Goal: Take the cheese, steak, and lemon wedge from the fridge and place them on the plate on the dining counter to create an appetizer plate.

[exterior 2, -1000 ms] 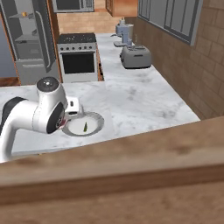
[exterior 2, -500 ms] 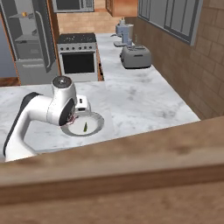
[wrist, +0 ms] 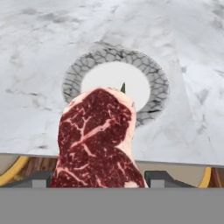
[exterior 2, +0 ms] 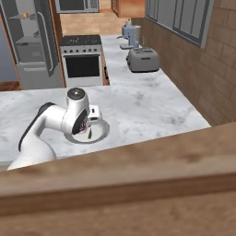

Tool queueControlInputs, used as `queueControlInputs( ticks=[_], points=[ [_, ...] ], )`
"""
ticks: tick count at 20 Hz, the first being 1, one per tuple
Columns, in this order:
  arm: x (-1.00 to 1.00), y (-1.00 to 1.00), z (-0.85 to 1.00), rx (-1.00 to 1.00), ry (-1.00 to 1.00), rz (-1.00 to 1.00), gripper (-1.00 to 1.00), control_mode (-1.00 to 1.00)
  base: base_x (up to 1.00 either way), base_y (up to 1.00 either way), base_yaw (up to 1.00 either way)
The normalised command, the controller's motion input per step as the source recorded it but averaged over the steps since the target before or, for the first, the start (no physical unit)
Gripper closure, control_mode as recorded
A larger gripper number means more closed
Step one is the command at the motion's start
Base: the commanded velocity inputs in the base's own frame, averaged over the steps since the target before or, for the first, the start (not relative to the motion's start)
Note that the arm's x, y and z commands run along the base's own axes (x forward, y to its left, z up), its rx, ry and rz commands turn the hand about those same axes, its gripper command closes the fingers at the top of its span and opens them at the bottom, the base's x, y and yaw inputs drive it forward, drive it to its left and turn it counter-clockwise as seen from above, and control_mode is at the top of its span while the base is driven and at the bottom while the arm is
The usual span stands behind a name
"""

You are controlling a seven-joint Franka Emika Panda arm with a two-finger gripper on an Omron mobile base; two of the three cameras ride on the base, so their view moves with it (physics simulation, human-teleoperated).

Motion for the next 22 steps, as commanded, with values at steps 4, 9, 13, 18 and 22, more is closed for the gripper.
queueControlInputs(
  ticks=[4, 9, 13, 18, 22],
  points=[
    [0.61, -0.03, -0.27, 0.0, 0.08, 0.04, 1.0, -1.0, 0.0, 0.0, 0.0],
    [0.66, 0.0, -0.25, 0.0, 0.09, 0.07, 1.0, -1.0, 0.0, 0.0, 0.0],
    [0.65, 0.0, -0.32, 0.0, 0.1, 0.08, 1.0, -1.0, 0.0, 0.0, 0.0],
    [0.61, 0.0, -0.36, 0.0, 0.08, 0.07, 1.0, -1.0, 0.0, 0.0, 0.0],
    [0.54, 0.0, -0.37, 0.0, 0.02, 0.05, 1.0, -1.0, 0.0, 0.0, 0.0]
  ],
)
